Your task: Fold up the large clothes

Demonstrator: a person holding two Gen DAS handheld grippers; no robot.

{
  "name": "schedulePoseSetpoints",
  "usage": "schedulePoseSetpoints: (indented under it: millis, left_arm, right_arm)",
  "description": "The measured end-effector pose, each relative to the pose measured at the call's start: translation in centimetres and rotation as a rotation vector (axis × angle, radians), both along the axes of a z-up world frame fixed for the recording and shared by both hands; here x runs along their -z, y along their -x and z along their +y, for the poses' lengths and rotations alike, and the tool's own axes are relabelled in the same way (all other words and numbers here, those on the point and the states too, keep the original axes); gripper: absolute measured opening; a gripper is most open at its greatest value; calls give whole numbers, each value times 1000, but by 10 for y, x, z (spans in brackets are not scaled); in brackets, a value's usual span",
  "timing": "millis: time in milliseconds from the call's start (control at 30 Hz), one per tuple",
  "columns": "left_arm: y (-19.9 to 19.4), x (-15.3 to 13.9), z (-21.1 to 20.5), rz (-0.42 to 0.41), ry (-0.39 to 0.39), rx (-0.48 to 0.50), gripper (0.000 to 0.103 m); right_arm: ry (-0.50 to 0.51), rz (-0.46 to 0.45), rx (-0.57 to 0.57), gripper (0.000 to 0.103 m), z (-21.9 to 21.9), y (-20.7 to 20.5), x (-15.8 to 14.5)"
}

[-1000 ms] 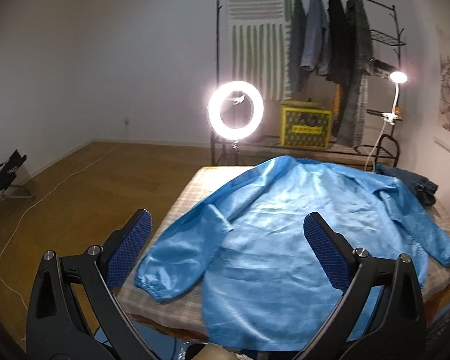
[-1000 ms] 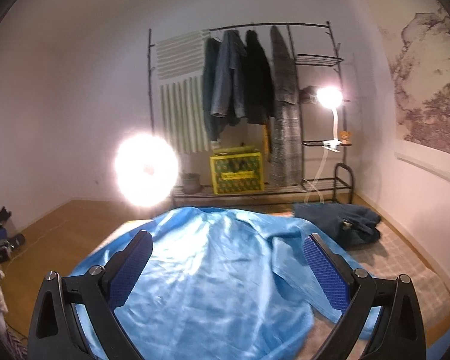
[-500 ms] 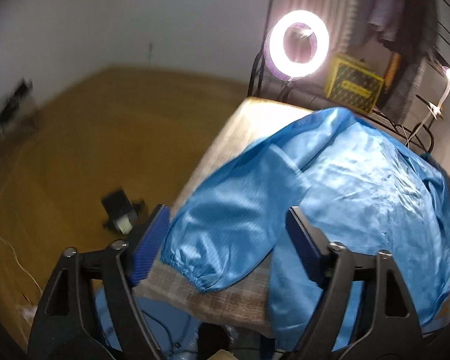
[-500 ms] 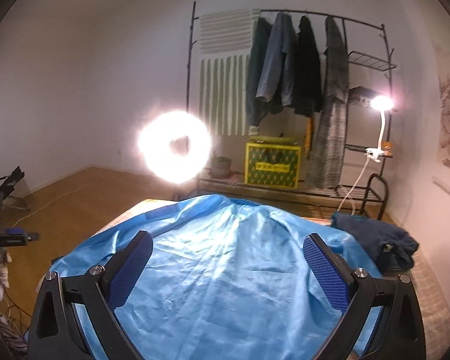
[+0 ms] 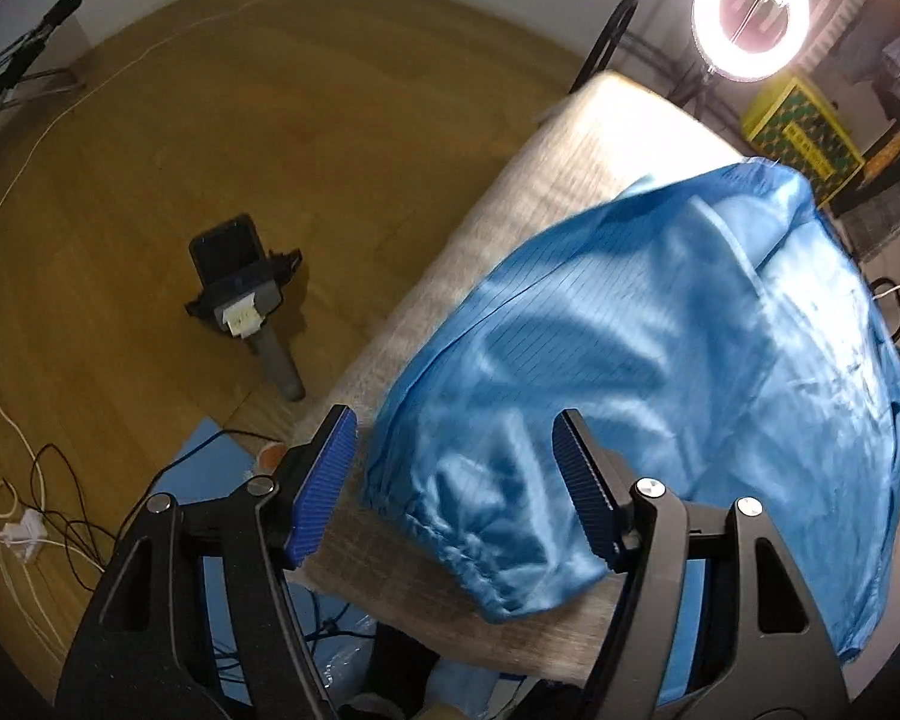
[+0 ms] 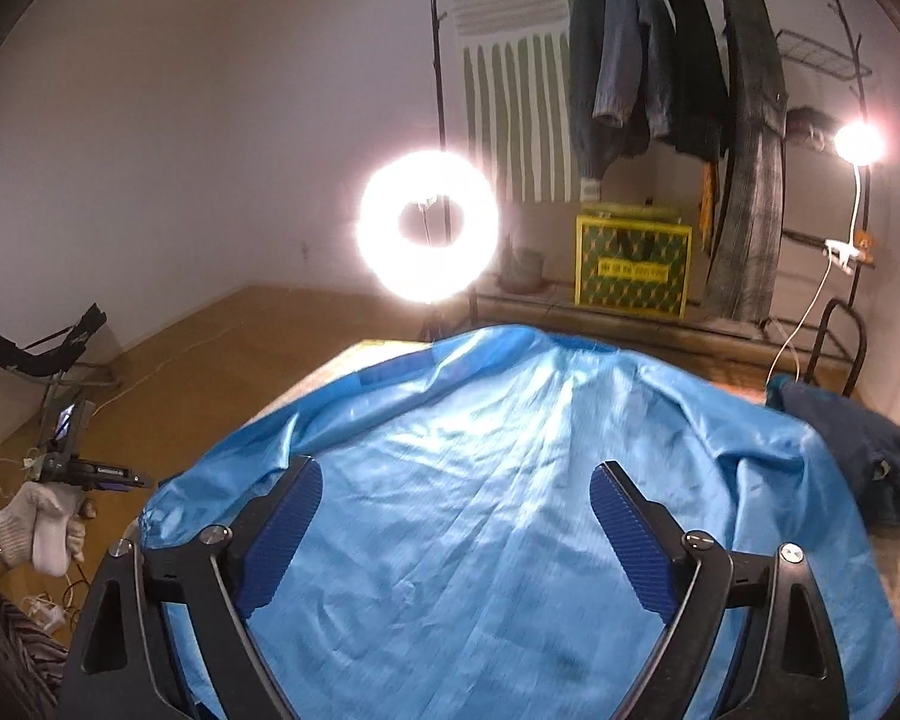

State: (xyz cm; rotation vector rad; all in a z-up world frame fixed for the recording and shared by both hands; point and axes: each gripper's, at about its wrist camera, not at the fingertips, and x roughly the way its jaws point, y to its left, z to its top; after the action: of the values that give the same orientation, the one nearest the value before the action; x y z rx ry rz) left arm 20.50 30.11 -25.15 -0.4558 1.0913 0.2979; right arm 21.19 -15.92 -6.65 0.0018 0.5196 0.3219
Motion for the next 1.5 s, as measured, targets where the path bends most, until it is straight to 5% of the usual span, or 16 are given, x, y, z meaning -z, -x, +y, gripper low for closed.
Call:
schedulePoseSetpoints:
  millis: [367, 467, 633, 933, 1267, 1367, 1500]
  left_arm:
    - [-14, 33, 4, 75, 36, -4, 69]
    - [-17, 36, 5, 92, 37, -7, 51]
    - [-20, 36, 5, 86, 57, -3, 7]
    - [-15, -23, -18, -96, 28, 48, 0]
    - [14, -124, -160, -363, -30, 406, 0]
    - [29, -131, -205, -388, -10, 539, 0]
    - [48, -123, -257, -358, -2, 728, 0]
  right_arm:
    - [26, 122, 82, 86, -4, -34, 30]
    - [33, 126, 100, 86, -4, -38, 31]
    - [50, 126, 98, 86, -2, -39, 31]
    - [79, 114, 86, 84, 5, -39, 33]
    - [45, 213, 68, 60, 8, -57, 53]
    - [23, 258, 52, 49, 7, -62, 62]
    - [-10, 308, 42, 48, 2, -70, 74]
